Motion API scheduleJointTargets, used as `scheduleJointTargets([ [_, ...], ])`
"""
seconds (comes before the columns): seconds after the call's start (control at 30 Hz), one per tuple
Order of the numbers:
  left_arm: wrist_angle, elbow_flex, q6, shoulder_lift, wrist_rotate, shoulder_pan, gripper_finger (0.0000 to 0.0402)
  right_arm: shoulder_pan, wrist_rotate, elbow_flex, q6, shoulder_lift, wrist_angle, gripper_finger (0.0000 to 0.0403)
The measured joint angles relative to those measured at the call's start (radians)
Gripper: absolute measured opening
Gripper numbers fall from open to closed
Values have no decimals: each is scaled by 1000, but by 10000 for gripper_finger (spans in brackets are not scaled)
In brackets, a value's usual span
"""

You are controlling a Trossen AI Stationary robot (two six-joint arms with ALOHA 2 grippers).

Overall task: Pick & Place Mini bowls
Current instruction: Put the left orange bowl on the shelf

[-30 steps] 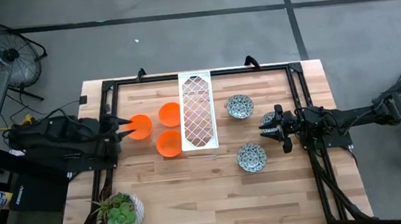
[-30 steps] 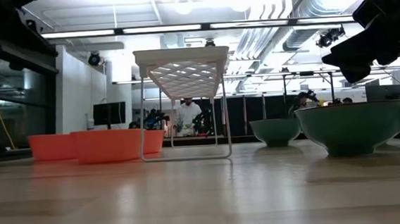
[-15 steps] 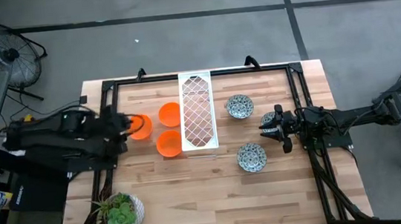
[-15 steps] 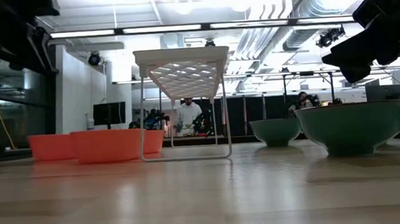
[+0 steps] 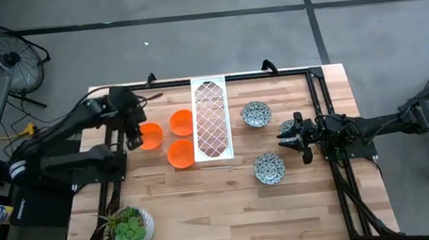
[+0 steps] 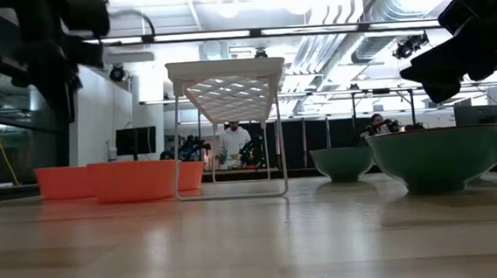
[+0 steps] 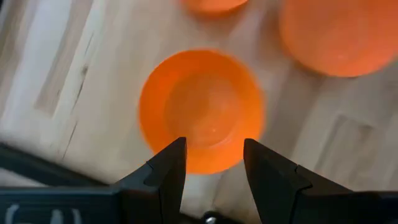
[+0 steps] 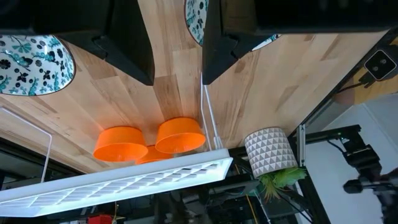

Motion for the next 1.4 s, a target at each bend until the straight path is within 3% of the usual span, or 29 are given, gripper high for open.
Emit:
scheduleJointTargets([
  [0.3, 66, 0, 21, 211, -2, 175, 156, 0, 0, 0, 0, 0, 0, 122],
  [0.47, 124, 0, 21, 292, -4, 174, 156, 0, 0, 0, 0, 0, 0, 122],
  [0.7, 125, 0, 20, 363, -82, 174, 156, 0, 0, 0, 0, 0, 0, 122],
  [1.4, 206, -1, 17, 514, -139, 152, 156, 0, 0, 0, 0, 0, 0, 122],
])
